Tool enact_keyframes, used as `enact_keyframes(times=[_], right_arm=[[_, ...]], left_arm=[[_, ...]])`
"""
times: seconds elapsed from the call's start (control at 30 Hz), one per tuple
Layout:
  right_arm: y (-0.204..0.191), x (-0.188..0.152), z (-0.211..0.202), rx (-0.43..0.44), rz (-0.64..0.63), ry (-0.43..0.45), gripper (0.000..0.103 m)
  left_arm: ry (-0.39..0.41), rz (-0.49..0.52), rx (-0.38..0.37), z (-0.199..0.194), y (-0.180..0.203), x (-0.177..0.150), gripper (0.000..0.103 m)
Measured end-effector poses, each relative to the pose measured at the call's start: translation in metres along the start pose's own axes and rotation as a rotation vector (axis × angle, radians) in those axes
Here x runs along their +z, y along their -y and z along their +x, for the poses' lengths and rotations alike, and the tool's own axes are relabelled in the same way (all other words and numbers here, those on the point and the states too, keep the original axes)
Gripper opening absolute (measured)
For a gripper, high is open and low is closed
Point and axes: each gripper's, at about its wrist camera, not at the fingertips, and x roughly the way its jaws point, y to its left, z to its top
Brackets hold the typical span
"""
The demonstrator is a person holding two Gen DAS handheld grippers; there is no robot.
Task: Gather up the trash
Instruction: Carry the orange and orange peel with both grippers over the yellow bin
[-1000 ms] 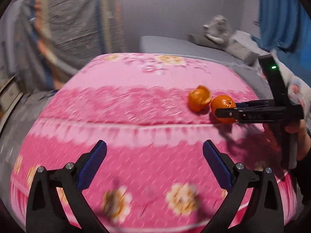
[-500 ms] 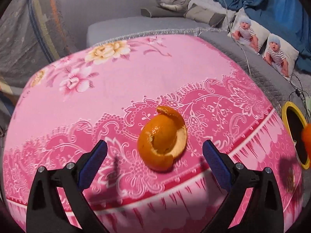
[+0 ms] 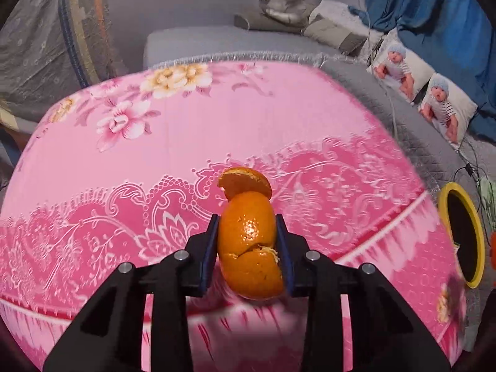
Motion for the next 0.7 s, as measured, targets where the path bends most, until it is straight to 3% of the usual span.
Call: enact_keyframes(times=[0.27, 0.47, 0.7], right_arm=[[-0.007, -0.012, -0.026, 0.010, 0.050, 0.039, 0.043], [0.001, -0.023, -0.066, -0.043, 0.093, 0.127, 0.043], [0.028, -0.039, -0.115, -0.157, 0.127, 0.239, 0.044]], left_arm=[[0.197, -0.001, 0.038, -0.112, 0.074, -0.043, 0.032], [0.233, 0.042, 0.013, -0.152, 0.141, -0.057, 0.033], [0.315, 0.136, -0.042, -0.180, 0.221, -0.052, 0.033]])
